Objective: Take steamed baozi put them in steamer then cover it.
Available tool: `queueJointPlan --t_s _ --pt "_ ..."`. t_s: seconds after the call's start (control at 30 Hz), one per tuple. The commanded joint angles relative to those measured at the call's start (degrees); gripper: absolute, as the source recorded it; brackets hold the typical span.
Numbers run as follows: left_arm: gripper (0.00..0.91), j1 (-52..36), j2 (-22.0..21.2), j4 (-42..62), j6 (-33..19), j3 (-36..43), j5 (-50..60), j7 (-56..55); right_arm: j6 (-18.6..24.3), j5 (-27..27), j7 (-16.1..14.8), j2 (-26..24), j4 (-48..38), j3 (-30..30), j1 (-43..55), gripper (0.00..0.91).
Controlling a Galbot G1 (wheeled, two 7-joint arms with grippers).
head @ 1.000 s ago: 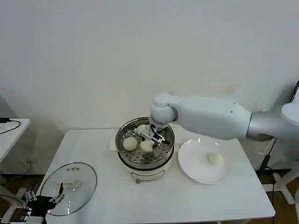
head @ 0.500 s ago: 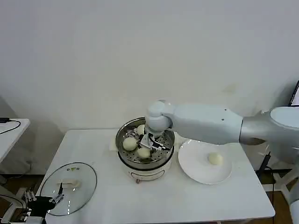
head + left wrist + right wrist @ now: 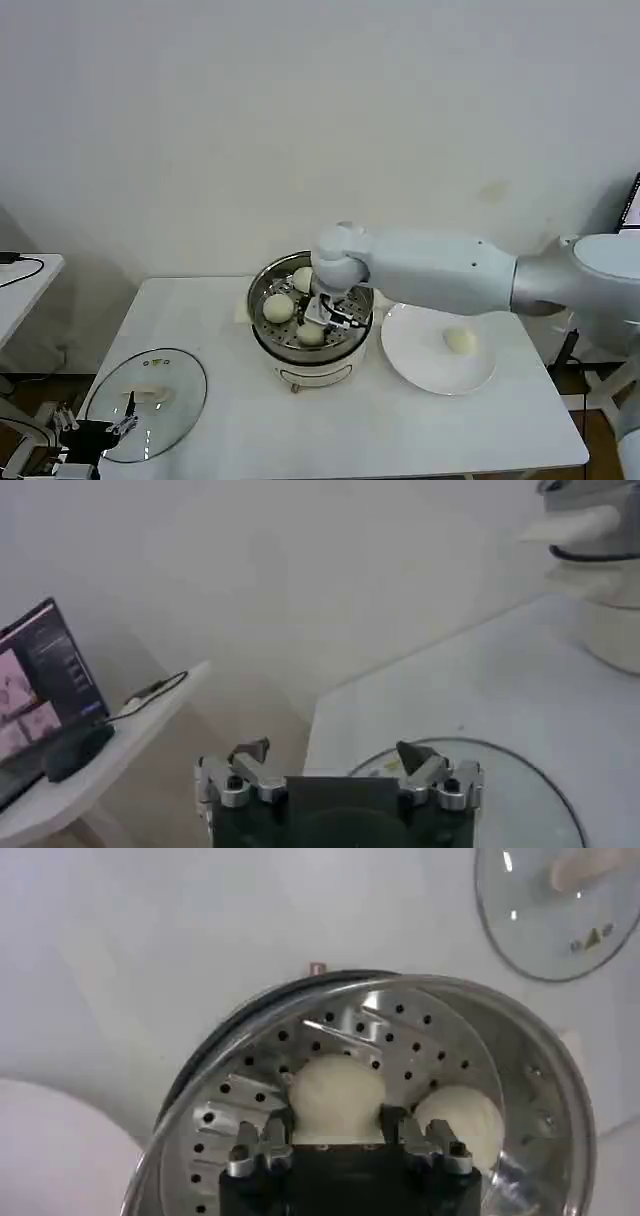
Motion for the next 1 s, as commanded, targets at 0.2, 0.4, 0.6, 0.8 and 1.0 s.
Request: queueJointPlan --t_s 0.2,0.4,0.6,0.8,1.0 --pt "0.907 -0.1 0.1 0.1 0.0 0.0 0.0 0.0 0.9 -0.2 0.0 -0.1 0.0 -0.4 -0.1 0.907" --pt "0.907 -0.2 0.2 -0.1 0.1 0.1 0.1 0.0 0.9 0.4 0.4 -0.8 0.6 0.3 1.1 0.907" --pt "0.907 -0.5 0.5 0.0 0.2 0.2 0.0 0.1 0.3 2.0 0.0 -4.1 1.8 1.1 5.4 0.907" --pt "0.907 -1.2 1.5 0.2 0.3 0.7 -0.3 0.2 -6.1 5.9 0.3 -10.7 2.9 4.0 9.1 0.907" --pt "0.907 -1.7 2.4 0.2 0.3 1.3 -0.6 0.2 -15.2 5.2 -0.2 -20.0 2.2 5.3 12.0 0.907"
